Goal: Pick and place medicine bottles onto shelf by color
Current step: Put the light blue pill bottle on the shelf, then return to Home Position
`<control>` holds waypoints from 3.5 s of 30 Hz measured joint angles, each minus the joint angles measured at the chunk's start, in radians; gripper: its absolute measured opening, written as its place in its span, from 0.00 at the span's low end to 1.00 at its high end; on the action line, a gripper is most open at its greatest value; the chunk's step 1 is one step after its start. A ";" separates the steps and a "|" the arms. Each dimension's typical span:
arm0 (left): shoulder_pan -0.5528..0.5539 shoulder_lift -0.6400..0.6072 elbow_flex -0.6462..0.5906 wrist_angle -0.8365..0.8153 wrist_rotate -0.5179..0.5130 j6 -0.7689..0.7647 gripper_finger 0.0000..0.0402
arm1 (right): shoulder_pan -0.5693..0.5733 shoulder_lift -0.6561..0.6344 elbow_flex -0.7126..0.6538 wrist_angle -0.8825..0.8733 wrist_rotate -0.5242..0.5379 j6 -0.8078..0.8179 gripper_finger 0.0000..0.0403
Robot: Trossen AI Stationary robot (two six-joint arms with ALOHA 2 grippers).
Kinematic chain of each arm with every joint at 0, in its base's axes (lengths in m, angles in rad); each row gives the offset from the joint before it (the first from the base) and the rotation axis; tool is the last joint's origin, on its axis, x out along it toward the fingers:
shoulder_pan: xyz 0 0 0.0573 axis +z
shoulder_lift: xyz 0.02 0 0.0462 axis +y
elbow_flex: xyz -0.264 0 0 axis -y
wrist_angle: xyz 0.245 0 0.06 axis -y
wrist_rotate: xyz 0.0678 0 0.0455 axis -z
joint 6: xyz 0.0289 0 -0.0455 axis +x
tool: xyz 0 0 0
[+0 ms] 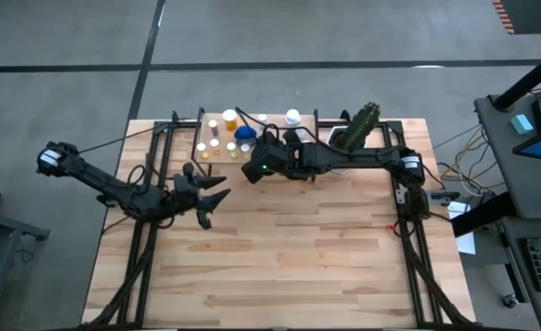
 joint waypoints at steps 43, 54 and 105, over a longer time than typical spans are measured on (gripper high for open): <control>0.000 -0.033 0.003 0.003 -0.024 -0.002 0.42 | 0.024 -0.011 0.070 -0.010 0.094 0.012 0.46; -0.016 -0.191 0.273 -0.506 0.291 0.017 0.27 | 0.188 -0.244 0.081 -0.061 -0.246 -0.434 0.46; -0.017 -0.719 -0.177 -0.799 -0.083 0.045 0.00 | 0.396 -1.411 -1.243 0.593 -0.224 -0.815 0.46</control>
